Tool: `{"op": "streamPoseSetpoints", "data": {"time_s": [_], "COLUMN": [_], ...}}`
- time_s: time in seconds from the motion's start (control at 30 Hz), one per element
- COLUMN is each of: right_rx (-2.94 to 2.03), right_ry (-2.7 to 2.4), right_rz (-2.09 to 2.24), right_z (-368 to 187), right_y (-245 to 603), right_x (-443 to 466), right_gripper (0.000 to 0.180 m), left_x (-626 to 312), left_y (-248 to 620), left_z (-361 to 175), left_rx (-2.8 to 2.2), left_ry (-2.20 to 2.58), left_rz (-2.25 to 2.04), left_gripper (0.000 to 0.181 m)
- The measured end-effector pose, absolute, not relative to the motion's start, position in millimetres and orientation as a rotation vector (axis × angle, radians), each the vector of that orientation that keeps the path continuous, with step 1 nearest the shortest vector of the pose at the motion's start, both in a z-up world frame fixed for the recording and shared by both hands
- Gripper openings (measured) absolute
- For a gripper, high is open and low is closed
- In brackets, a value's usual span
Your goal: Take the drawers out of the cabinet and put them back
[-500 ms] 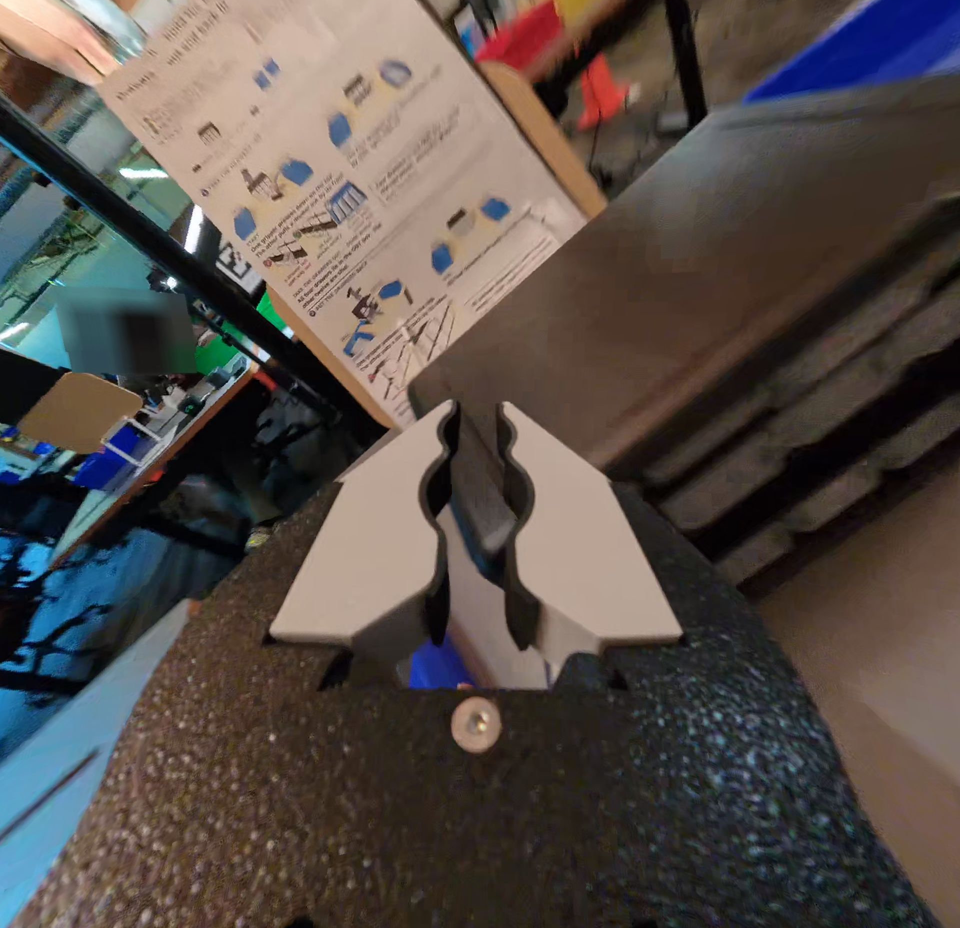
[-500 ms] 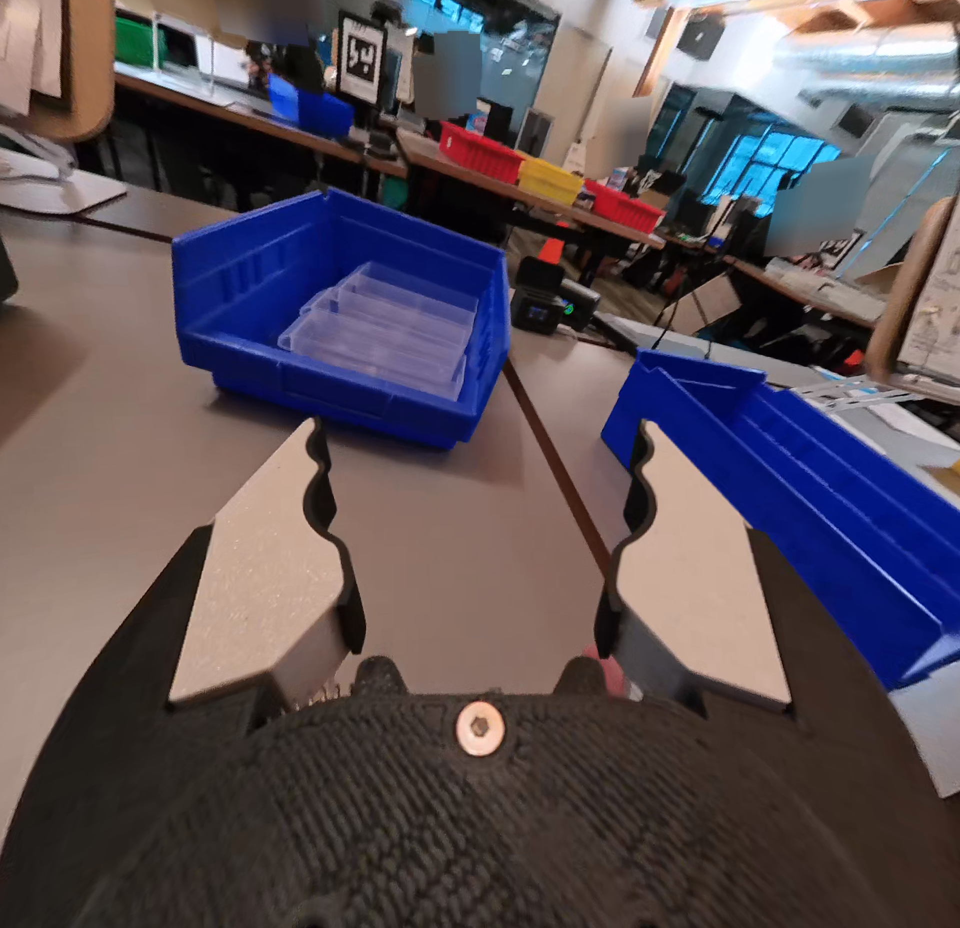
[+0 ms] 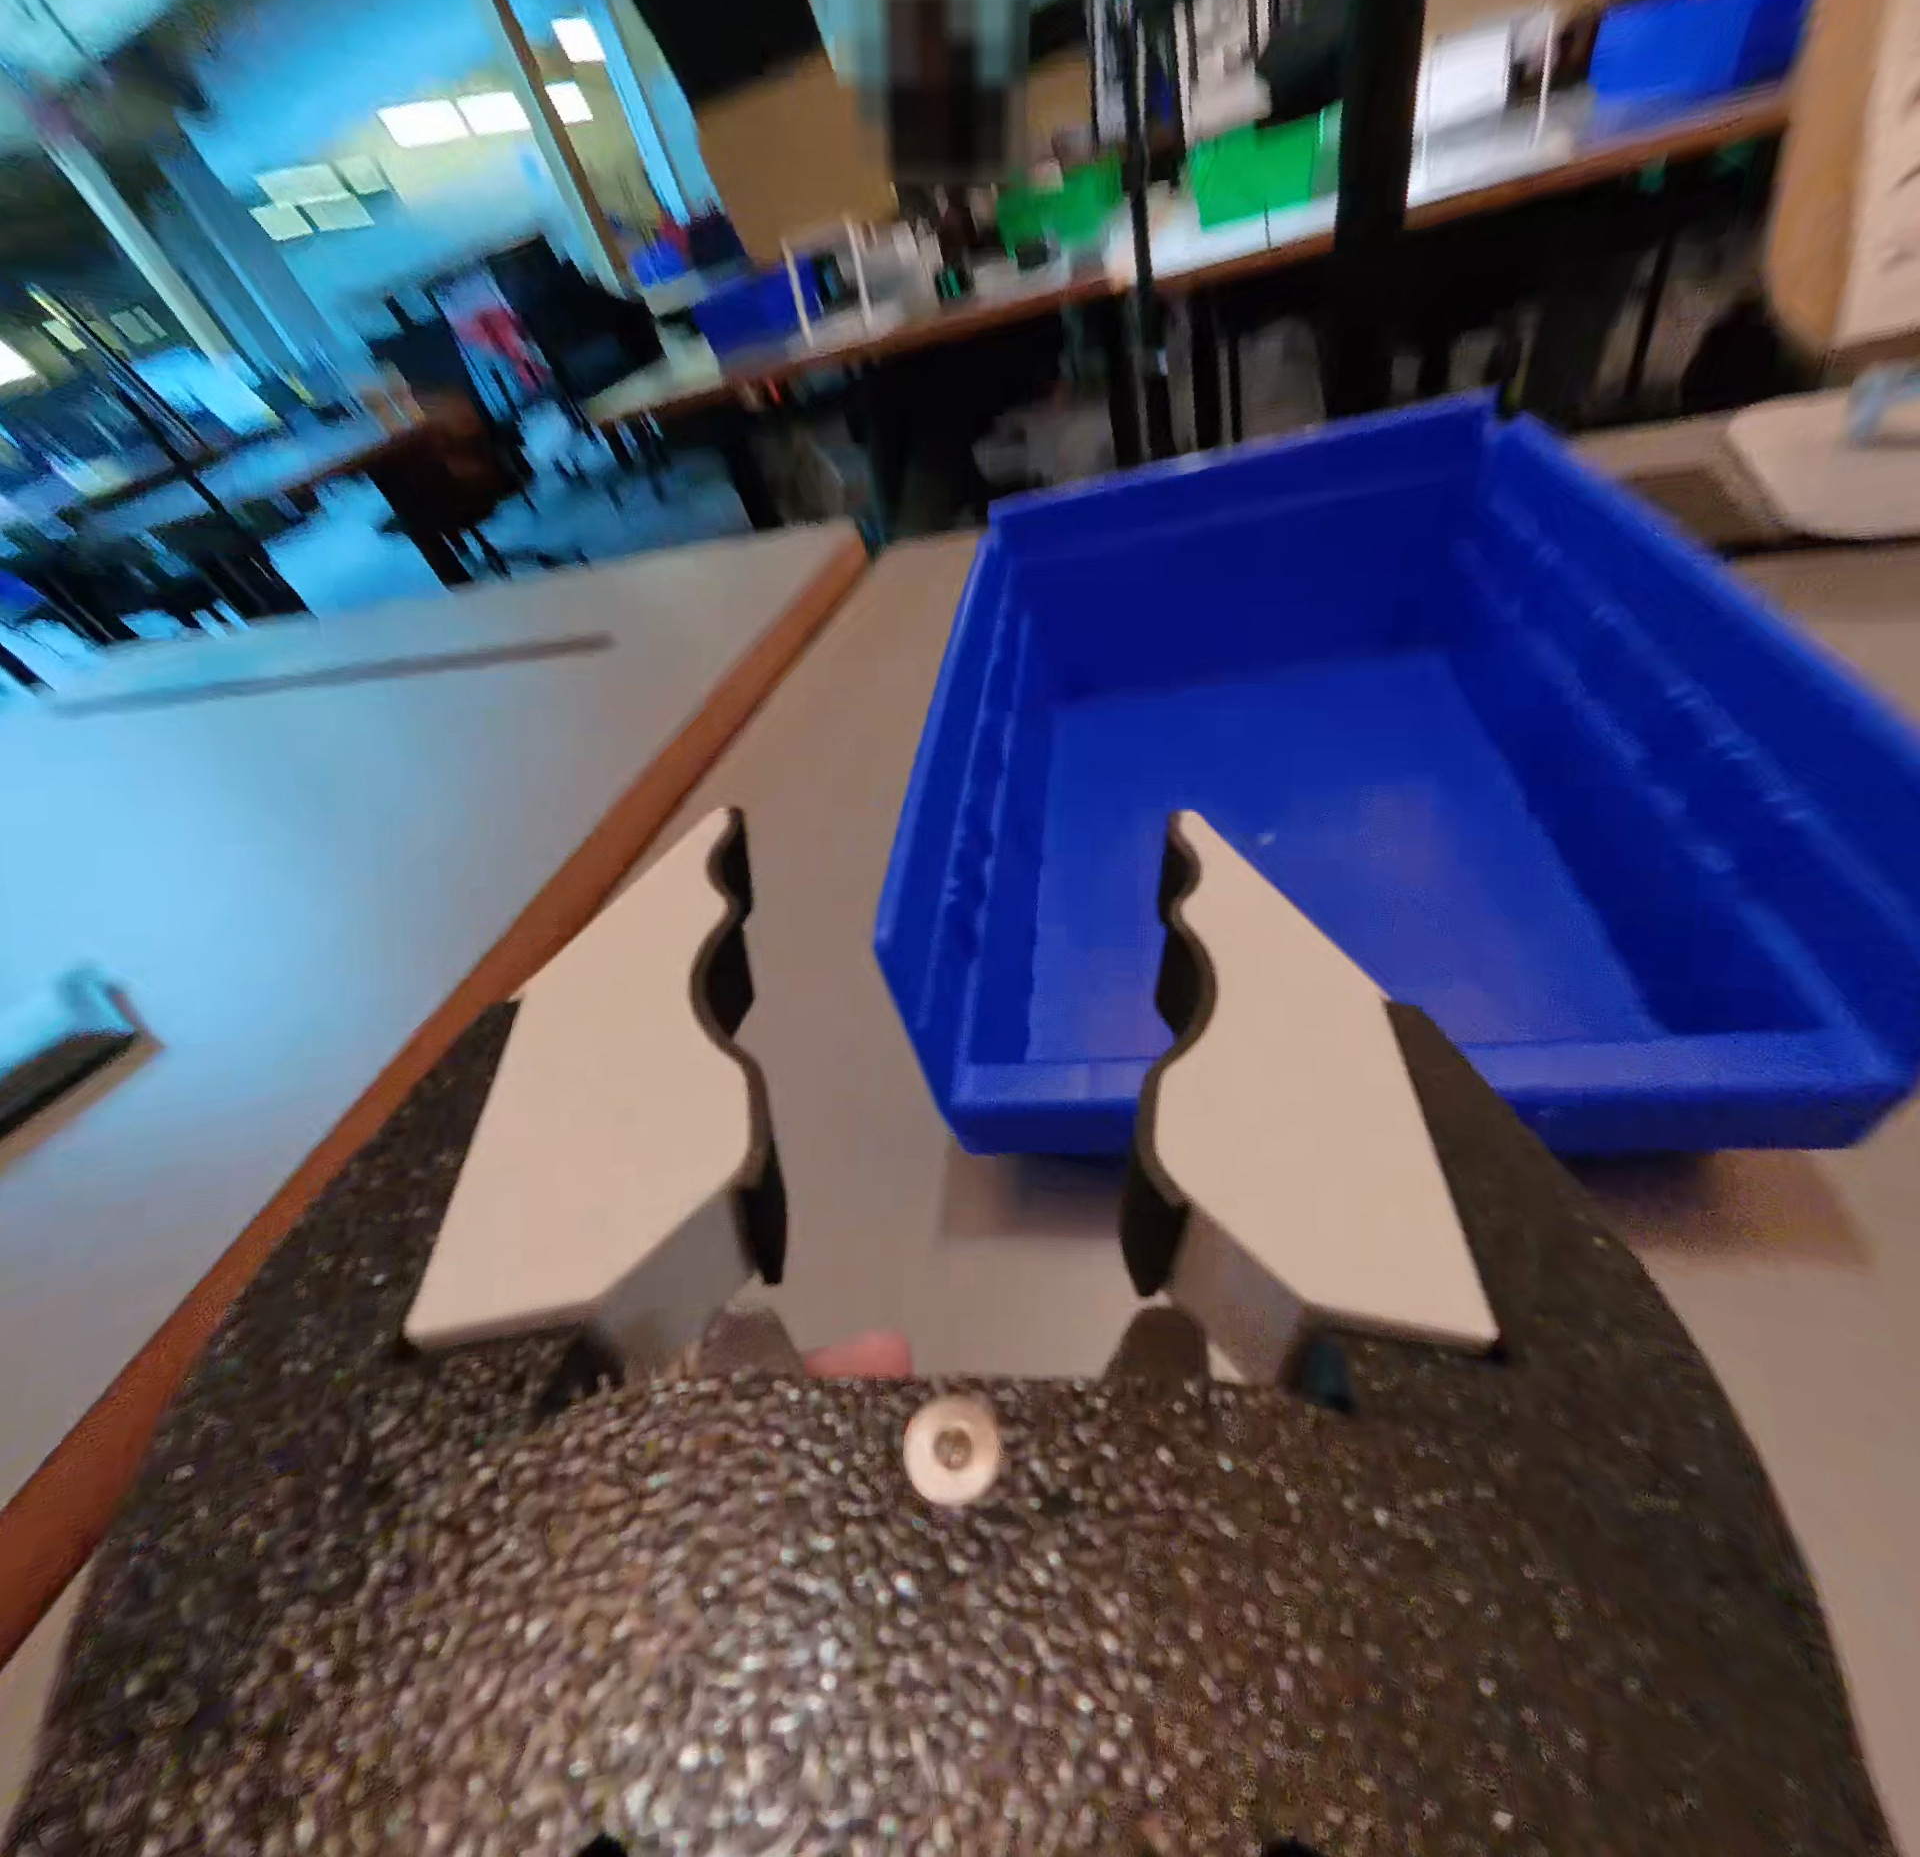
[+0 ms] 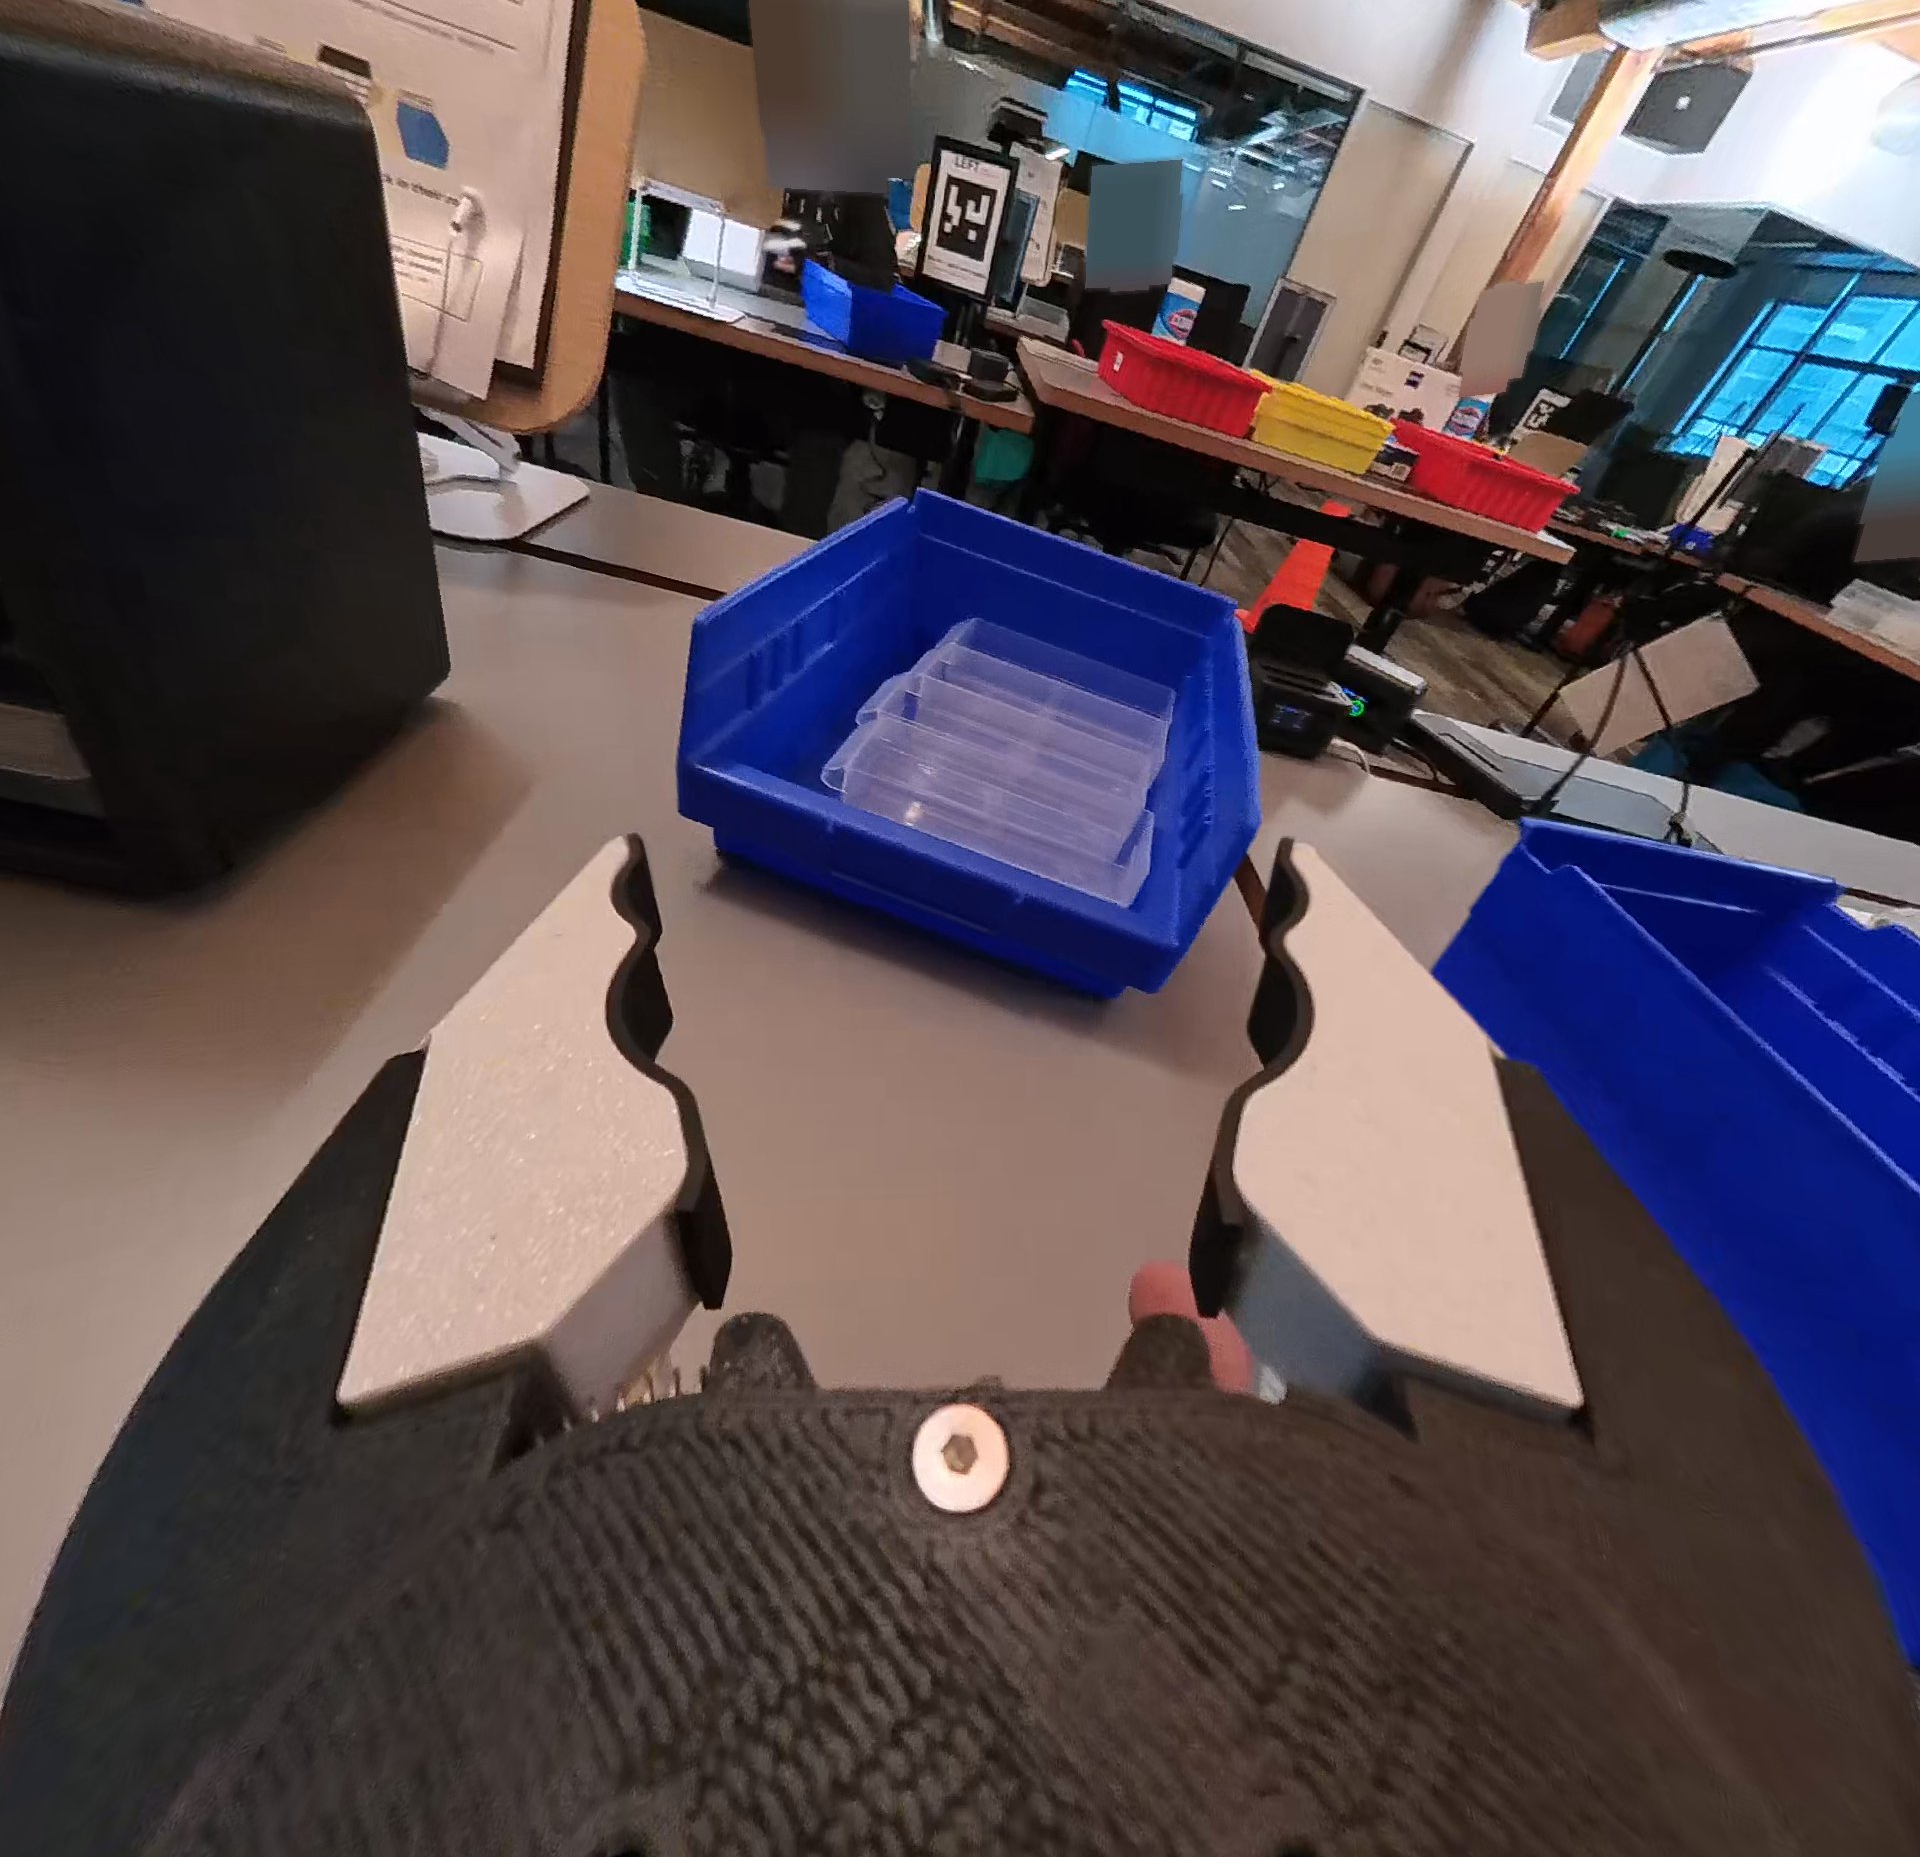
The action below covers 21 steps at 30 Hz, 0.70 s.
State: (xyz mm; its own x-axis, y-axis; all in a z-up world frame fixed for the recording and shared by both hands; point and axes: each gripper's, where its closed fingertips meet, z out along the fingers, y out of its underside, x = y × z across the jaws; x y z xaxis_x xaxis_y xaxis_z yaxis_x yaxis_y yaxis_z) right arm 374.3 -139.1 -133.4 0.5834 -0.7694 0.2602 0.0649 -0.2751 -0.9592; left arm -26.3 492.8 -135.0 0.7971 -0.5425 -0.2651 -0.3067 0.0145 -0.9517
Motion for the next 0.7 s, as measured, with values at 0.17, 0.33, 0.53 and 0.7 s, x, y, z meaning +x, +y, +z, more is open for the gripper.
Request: {"op": "streamPoseSetpoints", "data": {"time_s": [0.17, 0.33, 0.53, 0.7], "right_rx": [-1.707, -1.681, -1.617, -1.609], "right_ry": [0.583, 0.675, 0.904, 1.056], "right_rz": [-0.915, -0.947, -1.029, -1.068], "right_z": [-141.4, -149.3, -170.8, -185.5], "right_y": [-127.9, -141.0, -172.4, -185.3], "right_x": [378.4, 396.9, 448.7, 506.4], "right_gripper": [0.114, 0.115, 0.114, 0.111], "left_x": [-22.0, 10.6, 0.9, -27.4], "left_y": [557.0, 562.6, 560.0, 527.4], "left_z": [-198.0, -203.7, -201.4, -196.3], "left_rx": [-1.861, -1.794, -1.777, -1.744], "left_ry": [0.744, 0.699, 0.526, 0.376], "left_rz": [-0.305, -0.576, -0.618, -0.639], "left_gripper": [0.081, 0.049, 0.000, 0.000]}}
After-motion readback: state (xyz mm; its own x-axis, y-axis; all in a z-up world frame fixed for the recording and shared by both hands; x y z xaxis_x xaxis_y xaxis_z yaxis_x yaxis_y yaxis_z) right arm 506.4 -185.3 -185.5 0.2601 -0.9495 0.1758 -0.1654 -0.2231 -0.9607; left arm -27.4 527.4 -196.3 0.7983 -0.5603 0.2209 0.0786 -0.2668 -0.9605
